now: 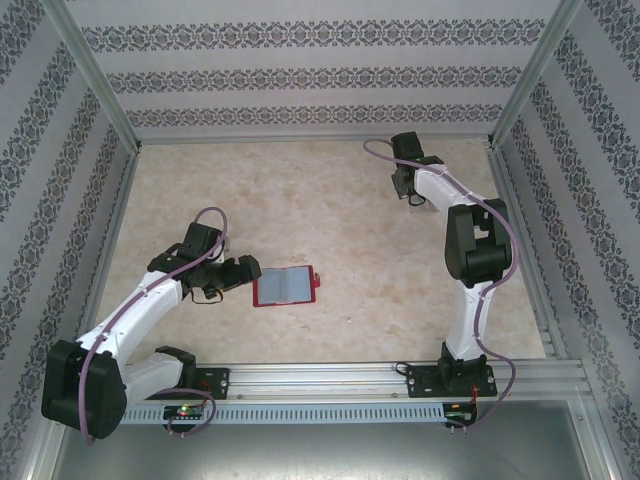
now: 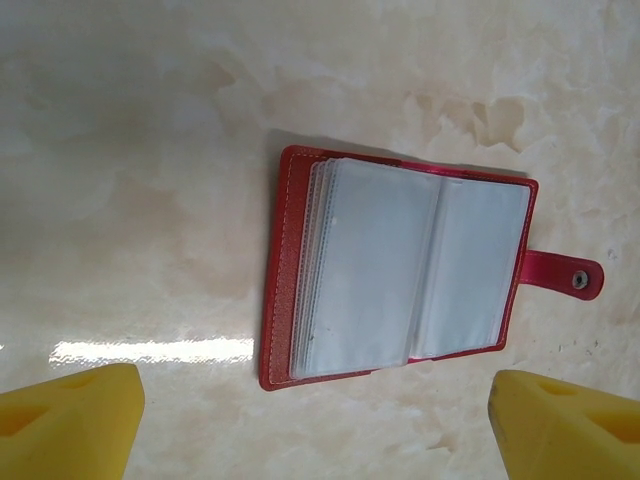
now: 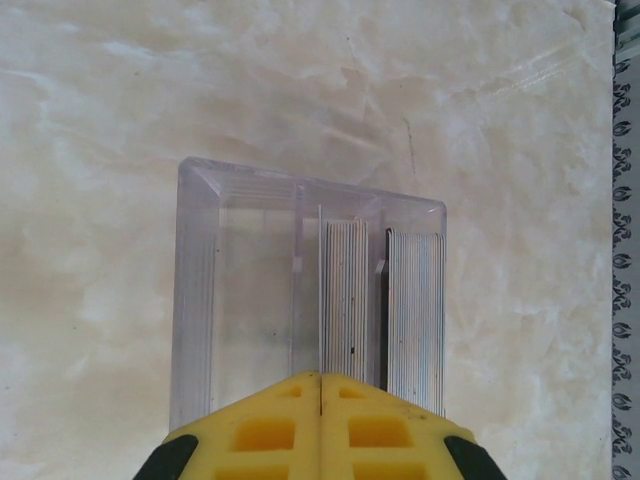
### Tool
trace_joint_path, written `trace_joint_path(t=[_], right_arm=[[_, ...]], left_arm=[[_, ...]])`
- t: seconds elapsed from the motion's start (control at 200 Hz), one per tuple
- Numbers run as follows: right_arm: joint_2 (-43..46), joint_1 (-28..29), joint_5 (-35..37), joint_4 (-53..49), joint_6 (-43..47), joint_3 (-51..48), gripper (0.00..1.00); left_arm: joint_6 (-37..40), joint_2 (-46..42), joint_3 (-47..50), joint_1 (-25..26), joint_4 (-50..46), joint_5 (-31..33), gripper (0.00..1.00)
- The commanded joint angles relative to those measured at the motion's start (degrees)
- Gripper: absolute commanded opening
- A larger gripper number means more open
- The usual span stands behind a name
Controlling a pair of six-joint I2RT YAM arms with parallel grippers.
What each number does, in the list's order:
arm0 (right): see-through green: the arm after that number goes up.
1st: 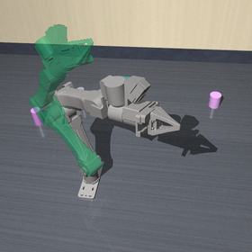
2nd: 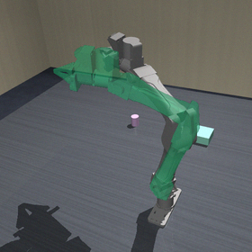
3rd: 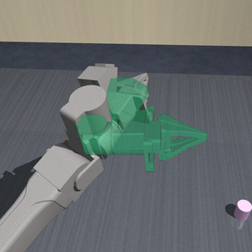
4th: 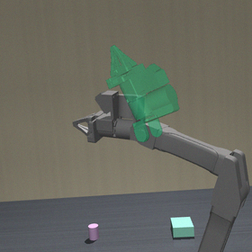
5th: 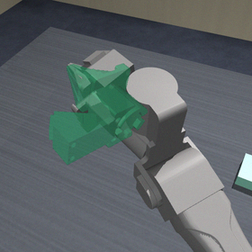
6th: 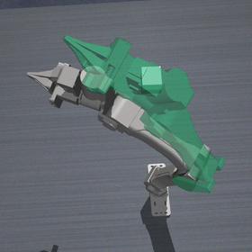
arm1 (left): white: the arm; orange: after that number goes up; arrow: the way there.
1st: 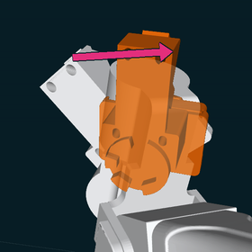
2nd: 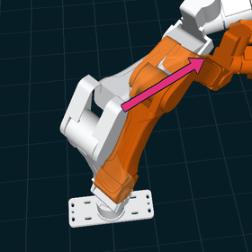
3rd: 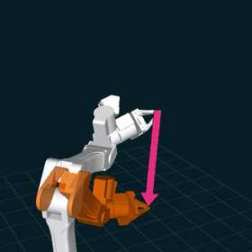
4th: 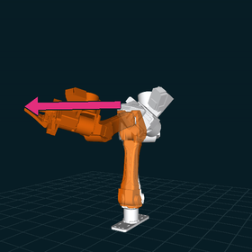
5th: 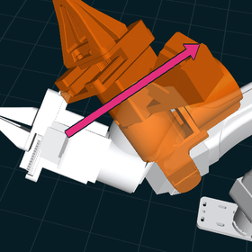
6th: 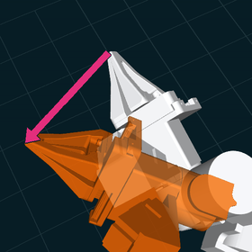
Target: Put the credit cards into the card holder
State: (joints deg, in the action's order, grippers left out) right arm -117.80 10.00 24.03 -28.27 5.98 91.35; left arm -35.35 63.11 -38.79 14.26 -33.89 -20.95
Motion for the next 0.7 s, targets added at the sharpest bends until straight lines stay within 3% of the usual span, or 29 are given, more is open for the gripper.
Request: trace_joint_path(t=[0.0, 0.195, 0.405, 0.59, 0.699], right_arm=[[3.03, 0.46, 1.15, -1.32, -1.31, -0.90, 0.00], [7.67, 0.50, -4.45, -3.21, -5.80, -1.35, 0.00], [16.84, 1.15, -15.40, -1.83, -11.74, -9.28, 0.00], [26.89, 3.54, -35.15, 3.27, -21.78, -21.37, 0.00], [30.44, 8.77, -48.26, 9.93, -29.06, -28.70, 0.00]], left_arm=[[-0.34, -0.25, 0.61, 0.61, 0.60, -1.35, 0.90], [-0.34, 1.36, -0.59, 0.72, -0.01, -0.82, 0.89], [-1.94, 2.73, 2.04, 0.87, -0.40, -3.55, 0.84], [-2.17, 0.78, 3.58, 1.13, 1.19, -4.67, 0.85], [-1.97, 3.26, 3.58, 1.33, 1.87, -6.39, 0.84]])
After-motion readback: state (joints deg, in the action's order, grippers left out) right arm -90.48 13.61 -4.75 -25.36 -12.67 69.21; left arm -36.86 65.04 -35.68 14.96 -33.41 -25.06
